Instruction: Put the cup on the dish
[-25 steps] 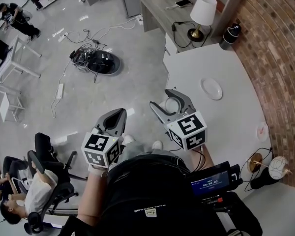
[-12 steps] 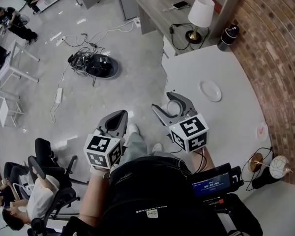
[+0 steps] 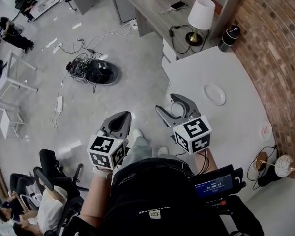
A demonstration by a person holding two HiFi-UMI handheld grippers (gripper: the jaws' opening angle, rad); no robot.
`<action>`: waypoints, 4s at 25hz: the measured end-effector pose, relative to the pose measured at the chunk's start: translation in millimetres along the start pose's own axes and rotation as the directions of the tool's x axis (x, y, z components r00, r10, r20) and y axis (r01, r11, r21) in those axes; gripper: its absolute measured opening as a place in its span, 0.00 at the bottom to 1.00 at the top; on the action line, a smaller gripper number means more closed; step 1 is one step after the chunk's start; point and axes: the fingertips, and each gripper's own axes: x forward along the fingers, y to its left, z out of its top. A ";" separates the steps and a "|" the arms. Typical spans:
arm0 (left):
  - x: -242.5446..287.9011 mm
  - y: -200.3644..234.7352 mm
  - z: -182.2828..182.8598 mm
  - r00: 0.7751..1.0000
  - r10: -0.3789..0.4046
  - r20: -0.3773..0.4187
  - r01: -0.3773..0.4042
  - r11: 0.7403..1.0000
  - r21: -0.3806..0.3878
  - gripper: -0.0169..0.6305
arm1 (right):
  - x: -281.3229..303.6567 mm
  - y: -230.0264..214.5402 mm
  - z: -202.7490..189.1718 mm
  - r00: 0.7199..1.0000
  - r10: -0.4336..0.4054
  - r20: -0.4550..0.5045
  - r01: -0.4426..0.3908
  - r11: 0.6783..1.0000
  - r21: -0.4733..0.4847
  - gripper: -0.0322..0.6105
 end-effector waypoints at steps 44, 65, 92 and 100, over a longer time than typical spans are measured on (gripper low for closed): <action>52.8 156.7 40.4 0.974 -0.224 -0.012 0.225 0.974 0.027 0.04 | 136.4 -8.7 58.8 0.971 -0.239 -0.006 0.238 0.967 0.091 0.46; 79.5 145.8 49.2 0.980 -0.197 -0.025 0.197 0.980 0.020 0.04 | 137.4 -48.4 56.1 0.972 -0.232 -0.022 0.233 0.969 0.079 0.46; 190.0 53.5 87.1 0.966 -0.230 -0.116 0.241 0.966 0.091 0.04 | 80.7 -218.8 18.0 0.939 -0.332 -0.095 0.342 0.932 0.122 0.46; 212.7 39.9 93.3 0.962 -0.223 -0.158 0.242 0.963 0.115 0.04 | 70.1 -263.3 -2.1 0.919 -0.373 -0.125 0.387 0.914 0.118 0.46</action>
